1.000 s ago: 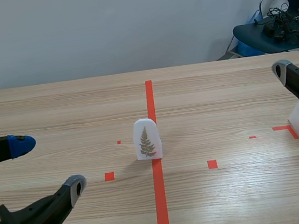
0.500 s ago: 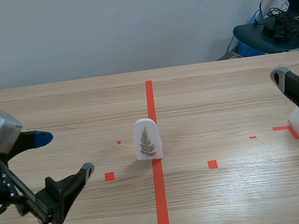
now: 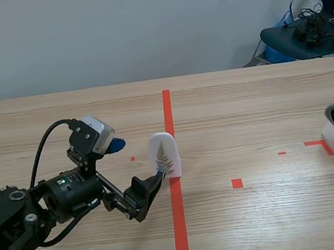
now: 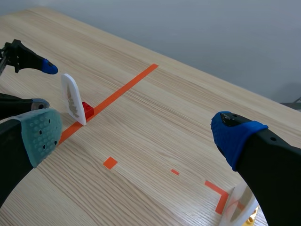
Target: Do the leaf sorting experiment
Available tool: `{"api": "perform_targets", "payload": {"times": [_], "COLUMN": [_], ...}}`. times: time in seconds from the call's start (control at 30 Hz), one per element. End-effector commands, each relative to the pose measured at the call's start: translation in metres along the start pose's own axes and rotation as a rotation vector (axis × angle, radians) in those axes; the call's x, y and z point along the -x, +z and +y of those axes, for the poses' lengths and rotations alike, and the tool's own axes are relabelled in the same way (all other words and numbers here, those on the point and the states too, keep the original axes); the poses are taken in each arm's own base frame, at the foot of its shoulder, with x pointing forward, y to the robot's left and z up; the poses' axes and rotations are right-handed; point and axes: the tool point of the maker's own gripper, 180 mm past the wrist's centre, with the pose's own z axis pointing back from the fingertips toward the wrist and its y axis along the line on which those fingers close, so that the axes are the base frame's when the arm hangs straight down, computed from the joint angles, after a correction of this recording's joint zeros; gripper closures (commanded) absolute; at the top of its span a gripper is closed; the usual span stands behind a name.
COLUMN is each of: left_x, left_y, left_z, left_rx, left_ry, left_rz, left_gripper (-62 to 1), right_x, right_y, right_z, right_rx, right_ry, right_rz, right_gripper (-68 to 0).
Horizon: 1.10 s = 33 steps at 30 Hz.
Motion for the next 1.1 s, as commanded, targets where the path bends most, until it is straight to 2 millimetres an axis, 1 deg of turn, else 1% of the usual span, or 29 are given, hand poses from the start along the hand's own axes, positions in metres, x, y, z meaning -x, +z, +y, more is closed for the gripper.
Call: {"api": "perform_targets", "payload": {"times": [0.0,0.1,0.23,0.27,0.33,0.37,0.4,0.5,0.63,0.87,1.07], "left_x": [-0.014,-0.013,-0.017,-0.018,-0.019,-0.021,-0.025,-0.033,-0.038,-0.040,-0.041], "left_y": [-0.007,-0.017,-0.023,-0.024,-0.025,-0.026,-0.026,-0.029,-0.032,-0.035,-0.033], "left_z": [0.005,-0.001,-0.013,-0.014,-0.017,-0.017,-0.018,-0.021,-0.026,-0.029,-0.026], "left_rx": [-0.003,0.021,0.049,0.052,0.055,0.055,0.056,0.058,0.064,0.067,0.062], "left_ry": [-0.022,-0.021,-0.017,-0.014,-0.009,-0.007,-0.005,0.003,0.016,0.023,0.020], "left_rz": [-0.044,-0.055,-0.069,-0.072,-0.077,-0.085,-0.105,-0.139,-0.159,-0.167,-0.166], "left_gripper": [-62.3,-62.3,-62.3,-60.0,-47.2,-41.8,-37.9,-30.9,-17.2,-5.5,-5.3], "right_x": [-0.012,-0.011,-0.011,-0.011,-0.011,-0.011,-0.011,-0.011,-0.011,-0.011,-0.011], "right_y": [-0.002,-0.002,-0.002,-0.002,-0.002,-0.002,-0.002,-0.002,-0.001,-0.001,-0.001], "right_z": [-0.003,-0.004,-0.004,-0.004,-0.004,-0.004,-0.004,-0.004,-0.004,-0.004,-0.004], "right_rx": [0.006,0.006,0.008,0.008,0.008,0.008,0.008,0.010,0.012,0.012,0.012], "right_ry": [0.000,-0.001,-0.004,-0.004,-0.004,-0.004,-0.004,-0.006,-0.008,-0.008,-0.008], "right_rz": [-0.042,-0.034,-0.036,-0.036,-0.036,-0.036,-0.036,-0.037,-0.038,-0.038,-0.038], "right_gripper": [-67.9,-67.9,-67.9,-67.9,-67.9,-67.9,-67.9,-67.9,-67.9,-67.9,-67.9]}}
